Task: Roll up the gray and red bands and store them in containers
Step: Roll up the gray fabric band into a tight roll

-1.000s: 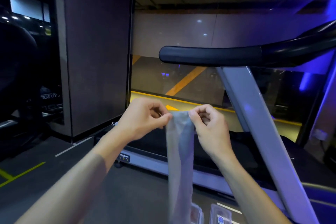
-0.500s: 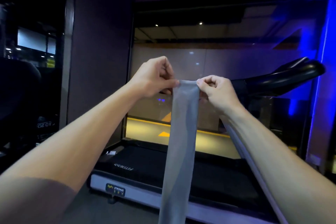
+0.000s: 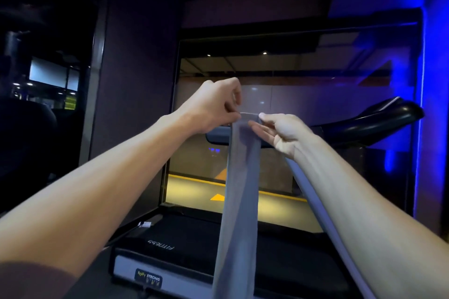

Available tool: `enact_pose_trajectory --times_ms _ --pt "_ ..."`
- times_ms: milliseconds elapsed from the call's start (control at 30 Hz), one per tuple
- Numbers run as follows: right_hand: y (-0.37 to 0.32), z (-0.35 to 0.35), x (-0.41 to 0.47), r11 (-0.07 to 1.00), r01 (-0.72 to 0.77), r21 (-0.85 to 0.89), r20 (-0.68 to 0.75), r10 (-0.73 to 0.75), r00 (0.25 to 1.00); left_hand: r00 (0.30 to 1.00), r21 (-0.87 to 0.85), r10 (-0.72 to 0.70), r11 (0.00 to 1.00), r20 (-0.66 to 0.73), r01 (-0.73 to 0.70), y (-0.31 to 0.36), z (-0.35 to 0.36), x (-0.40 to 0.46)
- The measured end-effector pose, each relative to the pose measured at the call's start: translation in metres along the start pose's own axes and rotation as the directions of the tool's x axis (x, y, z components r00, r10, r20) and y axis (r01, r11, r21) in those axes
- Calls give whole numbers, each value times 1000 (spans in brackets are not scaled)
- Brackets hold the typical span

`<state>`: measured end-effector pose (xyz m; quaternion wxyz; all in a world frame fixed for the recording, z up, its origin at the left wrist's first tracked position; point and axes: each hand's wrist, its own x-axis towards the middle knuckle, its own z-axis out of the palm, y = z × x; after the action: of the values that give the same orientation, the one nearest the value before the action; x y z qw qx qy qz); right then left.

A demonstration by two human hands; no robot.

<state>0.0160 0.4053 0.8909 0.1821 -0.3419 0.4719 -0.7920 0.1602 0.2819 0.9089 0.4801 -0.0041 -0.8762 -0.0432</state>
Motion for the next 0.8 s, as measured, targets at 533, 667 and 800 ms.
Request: enact_pose_trajectory --times_ms 533,667,800 --pt "-39 10 2 964 192 181 93 -211 973 931 -400 -211 913 -298 79 32 0 11" --pt "-34 -1 6 968 179 178 81 -195 977 962 -336 -184 936 -203 108 25 -4 24" --pt "-24 -8 12 971 129 200 61 -144 988 990 -167 -71 985 -121 50 12 3 30"
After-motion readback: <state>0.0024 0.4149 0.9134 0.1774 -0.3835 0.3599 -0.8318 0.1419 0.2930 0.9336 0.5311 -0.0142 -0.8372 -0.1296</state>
